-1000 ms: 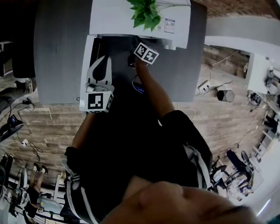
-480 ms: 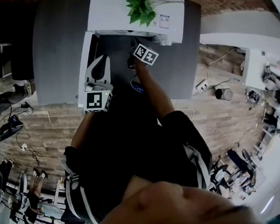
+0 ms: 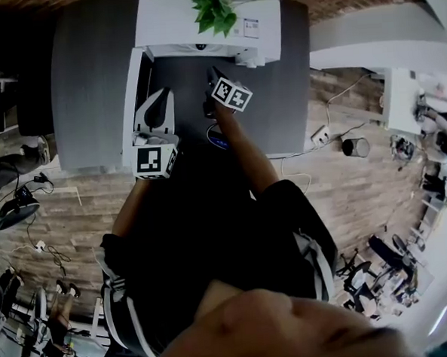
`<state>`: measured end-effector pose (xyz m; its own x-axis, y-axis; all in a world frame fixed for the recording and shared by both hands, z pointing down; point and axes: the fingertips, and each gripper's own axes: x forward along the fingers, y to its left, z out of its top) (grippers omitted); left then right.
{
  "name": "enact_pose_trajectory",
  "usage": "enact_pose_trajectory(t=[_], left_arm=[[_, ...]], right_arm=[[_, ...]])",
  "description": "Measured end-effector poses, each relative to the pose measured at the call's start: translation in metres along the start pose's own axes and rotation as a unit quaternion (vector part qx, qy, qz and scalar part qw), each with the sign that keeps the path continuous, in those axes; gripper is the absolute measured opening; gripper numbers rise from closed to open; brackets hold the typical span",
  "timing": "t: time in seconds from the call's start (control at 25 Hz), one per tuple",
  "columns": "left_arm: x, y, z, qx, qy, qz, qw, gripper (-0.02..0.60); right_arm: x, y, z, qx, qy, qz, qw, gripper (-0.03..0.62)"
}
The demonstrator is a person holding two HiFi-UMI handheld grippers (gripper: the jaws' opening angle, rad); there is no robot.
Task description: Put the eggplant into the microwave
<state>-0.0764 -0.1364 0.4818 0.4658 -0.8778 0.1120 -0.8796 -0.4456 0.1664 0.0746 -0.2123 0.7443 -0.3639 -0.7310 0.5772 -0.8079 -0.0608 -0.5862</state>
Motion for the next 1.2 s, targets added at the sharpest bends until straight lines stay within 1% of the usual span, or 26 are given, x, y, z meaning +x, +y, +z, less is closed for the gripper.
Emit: enact_pose_trajectory(t=[0.28,0.48,0.84,0.92,1.08,1.2], left_arm=[[-0.027,-0.013,0.007,0.006,-0.012,-0.007,0.9999,0.041],[-0.039,-0.031,0.008,0.008,-0.016,0.0,0.9998,0.041],[-0.057,-0.064,-0.004,0.012,-0.011,0.02,0.9997,0.041],[-0.061,-0.072,-0.006,0.012,-0.009,0.023,0.9996,0.041],[-0.065,-0.085,-0.012,0.011,-0.005,0.026,0.9996,0.041],[-0.066,-0.09,-0.013,0.013,-0.003,0.024,0.9996,0.041]], right_arm=[[-0.034,0.028,-0.01,-0.025,-0.009,0.015,1.0,0.038],[-0.064,0.039,-0.01,-0.045,-0.012,0.034,0.998,0.038],[-0.113,0.036,-0.012,-0.073,-0.017,0.056,0.996,0.038],[-0.124,0.033,-0.009,-0.079,-0.02,0.054,0.995,0.038],[-0.144,0.035,-0.005,-0.1,-0.031,0.057,0.993,0.038],[-0.158,0.039,-0.001,-0.105,-0.039,0.062,0.992,0.038]])
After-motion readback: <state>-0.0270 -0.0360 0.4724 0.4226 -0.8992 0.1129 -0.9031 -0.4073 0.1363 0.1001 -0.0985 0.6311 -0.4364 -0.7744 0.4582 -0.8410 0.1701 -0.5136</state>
